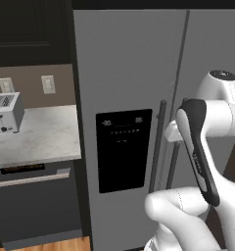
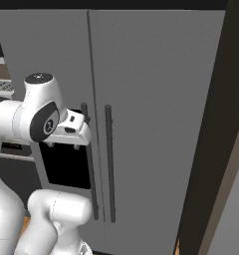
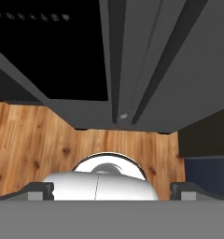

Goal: Open the freezer door, pick up the ice cube tray from the freezer, and place it on the dining counter.

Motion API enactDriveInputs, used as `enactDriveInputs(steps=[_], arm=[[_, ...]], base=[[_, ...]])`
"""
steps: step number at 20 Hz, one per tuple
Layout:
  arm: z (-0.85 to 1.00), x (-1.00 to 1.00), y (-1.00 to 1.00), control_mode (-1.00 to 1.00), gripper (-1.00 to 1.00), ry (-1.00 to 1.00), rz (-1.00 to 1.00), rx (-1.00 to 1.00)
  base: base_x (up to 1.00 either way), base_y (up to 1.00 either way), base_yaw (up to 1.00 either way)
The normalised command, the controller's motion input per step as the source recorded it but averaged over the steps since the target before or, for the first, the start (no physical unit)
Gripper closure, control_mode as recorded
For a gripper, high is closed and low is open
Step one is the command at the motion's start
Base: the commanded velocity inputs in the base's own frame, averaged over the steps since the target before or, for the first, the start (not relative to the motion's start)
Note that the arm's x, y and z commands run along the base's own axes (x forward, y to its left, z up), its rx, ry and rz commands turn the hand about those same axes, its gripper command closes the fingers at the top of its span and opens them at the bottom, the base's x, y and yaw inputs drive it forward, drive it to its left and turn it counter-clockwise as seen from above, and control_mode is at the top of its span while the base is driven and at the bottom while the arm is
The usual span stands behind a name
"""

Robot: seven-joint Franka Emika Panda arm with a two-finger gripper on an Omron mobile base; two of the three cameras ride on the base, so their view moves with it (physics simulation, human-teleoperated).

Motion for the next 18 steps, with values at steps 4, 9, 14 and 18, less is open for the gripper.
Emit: enactDriveInputs(steps=[4, 9, 14, 18], arm=[[0.00, -0.05, -0.05, 1.00, -1.00, 0.00, 0.00, 0.00], [0.00, 0.00, 0.00, 1.00, -1.00, 0.00, 0.00, 0.00], [0.00, 0.00, 0.00, 1.00, -1.00, 0.00, 0.00, 0.00], [0.00, 0.00, 0.00, 1.00, -1.00, 0.00, 0.00, 0.00]], base=[[-0.03, -0.03, 0.00], [-0.08, -0.37, 0.00], [0.00, -0.54, 0.00], [0.00, -0.51, 0.00]])
